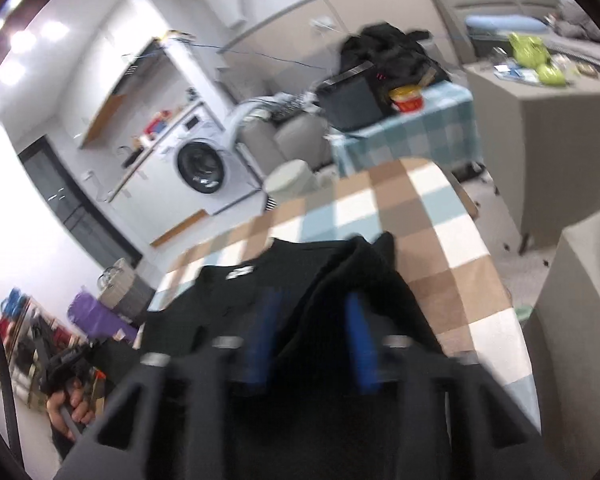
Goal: Fold small clothes
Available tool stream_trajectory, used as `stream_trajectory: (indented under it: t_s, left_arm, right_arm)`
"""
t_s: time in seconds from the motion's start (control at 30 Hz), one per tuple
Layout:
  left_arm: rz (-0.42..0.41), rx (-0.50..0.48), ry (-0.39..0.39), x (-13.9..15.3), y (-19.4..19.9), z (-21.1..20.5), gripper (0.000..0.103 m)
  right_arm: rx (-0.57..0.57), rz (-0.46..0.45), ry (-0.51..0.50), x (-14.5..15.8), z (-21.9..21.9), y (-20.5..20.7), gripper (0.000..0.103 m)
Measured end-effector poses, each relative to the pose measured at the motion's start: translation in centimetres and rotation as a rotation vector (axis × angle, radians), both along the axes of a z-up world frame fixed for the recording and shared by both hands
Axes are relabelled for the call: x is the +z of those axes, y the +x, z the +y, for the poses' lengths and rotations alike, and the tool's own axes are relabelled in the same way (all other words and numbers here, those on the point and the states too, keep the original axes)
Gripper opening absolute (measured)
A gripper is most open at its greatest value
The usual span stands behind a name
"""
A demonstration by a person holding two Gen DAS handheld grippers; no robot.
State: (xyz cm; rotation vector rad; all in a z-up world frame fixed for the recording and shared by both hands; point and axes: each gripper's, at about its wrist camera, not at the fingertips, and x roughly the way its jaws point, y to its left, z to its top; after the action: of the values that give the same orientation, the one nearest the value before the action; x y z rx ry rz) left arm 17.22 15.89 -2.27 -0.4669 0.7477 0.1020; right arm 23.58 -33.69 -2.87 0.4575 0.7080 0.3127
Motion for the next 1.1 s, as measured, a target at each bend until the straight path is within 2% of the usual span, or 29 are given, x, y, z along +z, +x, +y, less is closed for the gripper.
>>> stream_trajectory:
  t_s: [0.07,0.1,0.13,0.23,0.47,0.67,0.8,0.87,0.93,1.0,1.1]
  left_arm:
    - [0.008,0.003,0.001,-0.7,-0.3,0.5,0.047]
    - [0.010,0.005,-0.003,-1.1,-0.5,0.8,0.058]
    - [0.005,0.013,-0.002,-1.2,-0.9,1.2,0.063]
    - [0.002,0.020,0.016,-1.9,-1.6,1.9,0.064]
    - [0.028,0.080,0.059,-2.8,-3.5,4.0,0.064]
    - [0.076,0.083,0.051,-4.4,-3.7,4.8,0.064]
    - [0.074,0.087,0.042,-4.6,-3.5,5.0,0.064]
    - [0.076,0.093,0.053,-4.7,-3.6,5.1,0.064]
    - [0.081,0.097,0.058,-4.6,-3.6,5.4,0.064]
    - [0.089,0.107,0.061,-4.8,-3.7,5.8,0.064]
    - [0.113,0.105,0.084,-5.3,-3.8,6.0,0.064]
  right_arm:
    - [0.002,0.009,-0.009,-0.5,-0.6,0.4,0.046]
    - [-0.006,0.016,-0.041,-0.8,-1.0,0.3,0.049]
    - [-0.015,0.019,-0.060,-1.0,-1.3,0.2,0.053]
    - [-0.046,0.057,-0.123,-2.5,-2.8,0.1,0.053]
    - [-0.037,0.118,-0.181,-4.9,-3.9,0.3,0.053]
    - [0.041,0.153,-0.339,-5.4,-1.4,1.9,0.053]
    - [0.096,0.153,-0.292,-5.3,0.4,4.3,0.053]
    - [0.059,0.141,-0.232,-5.0,0.3,5.5,0.054]
    - [-0.016,0.175,-0.170,-5.2,-0.6,6.8,0.056]
    - [-0.083,0.216,-0.162,-5.6,-1.3,7.6,0.056]
    - [-0.076,0.216,-0.166,-5.7,-1.4,7.5,0.056]
